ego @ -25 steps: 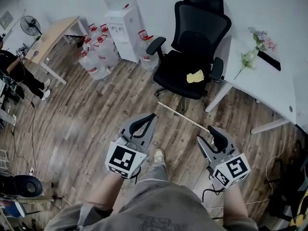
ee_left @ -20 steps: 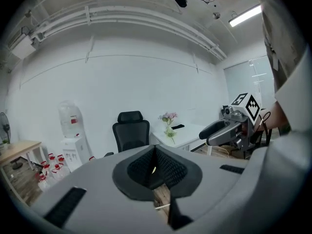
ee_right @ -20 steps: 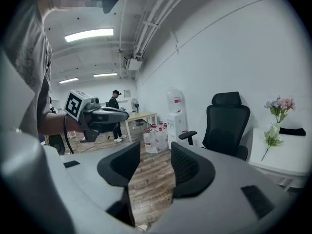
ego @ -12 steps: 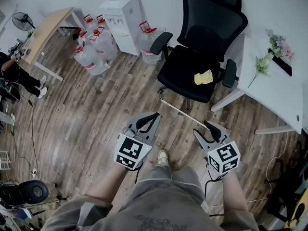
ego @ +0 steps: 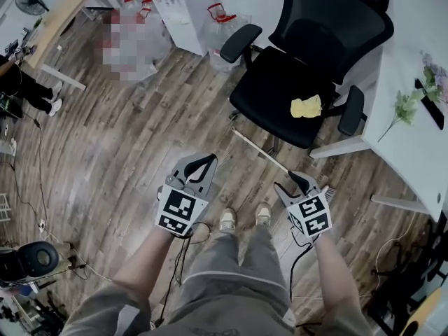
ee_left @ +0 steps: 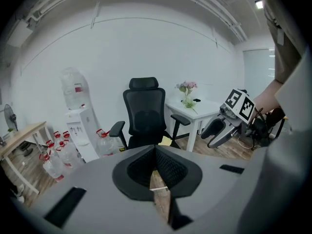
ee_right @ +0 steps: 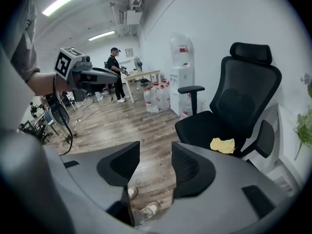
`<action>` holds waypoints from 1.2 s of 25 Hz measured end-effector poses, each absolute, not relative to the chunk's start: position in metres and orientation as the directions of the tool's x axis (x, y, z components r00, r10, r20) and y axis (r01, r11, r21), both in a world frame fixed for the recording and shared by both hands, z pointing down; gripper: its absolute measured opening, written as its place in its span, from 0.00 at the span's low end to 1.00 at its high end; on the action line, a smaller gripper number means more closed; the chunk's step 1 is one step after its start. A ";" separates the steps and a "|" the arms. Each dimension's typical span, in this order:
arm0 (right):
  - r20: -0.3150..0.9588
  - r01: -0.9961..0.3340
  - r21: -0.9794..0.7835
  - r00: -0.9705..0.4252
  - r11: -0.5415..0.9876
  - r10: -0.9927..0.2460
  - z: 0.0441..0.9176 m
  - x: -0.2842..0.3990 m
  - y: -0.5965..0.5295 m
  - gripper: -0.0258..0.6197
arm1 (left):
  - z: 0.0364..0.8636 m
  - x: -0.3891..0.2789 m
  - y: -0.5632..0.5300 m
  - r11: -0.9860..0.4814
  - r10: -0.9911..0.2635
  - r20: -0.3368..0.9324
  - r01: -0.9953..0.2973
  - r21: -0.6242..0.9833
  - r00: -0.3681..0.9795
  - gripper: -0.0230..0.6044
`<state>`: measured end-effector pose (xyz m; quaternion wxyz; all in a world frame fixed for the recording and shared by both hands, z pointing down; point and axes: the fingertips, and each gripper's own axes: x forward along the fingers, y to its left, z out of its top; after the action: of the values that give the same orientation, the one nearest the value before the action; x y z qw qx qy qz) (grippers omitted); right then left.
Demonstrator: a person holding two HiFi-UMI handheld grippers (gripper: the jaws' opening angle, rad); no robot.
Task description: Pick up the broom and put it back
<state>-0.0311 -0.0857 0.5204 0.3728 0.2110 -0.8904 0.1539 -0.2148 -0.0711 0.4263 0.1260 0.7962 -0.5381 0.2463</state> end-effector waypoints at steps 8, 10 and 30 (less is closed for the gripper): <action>0.804 -0.418 -0.137 -0.576 0.898 -0.146 0.650 -0.029 -0.122 0.38 | 0.528 -0.201 -0.097 -0.351 -0.773 0.582 -0.935 -0.061 0.252 0.06; 0.813 -0.411 -0.138 -0.567 0.901 -0.134 0.680 -0.031 -0.133 0.38 | 0.555 -0.197 -0.106 -0.352 -0.766 0.591 -0.934 -0.057 0.252 0.06; 0.870 -0.399 -0.109 -0.481 0.911 -0.106 1.026 -0.041 -0.171 0.38 | 0.880 -0.216 -0.124 -0.397 -0.692 0.669 -0.917 -0.040 0.271 0.06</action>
<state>-0.0410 -0.1713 1.0262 0.4870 0.1490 -0.8474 0.1500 -0.2164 -0.1245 0.8804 0.1814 0.7761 -0.5183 0.3100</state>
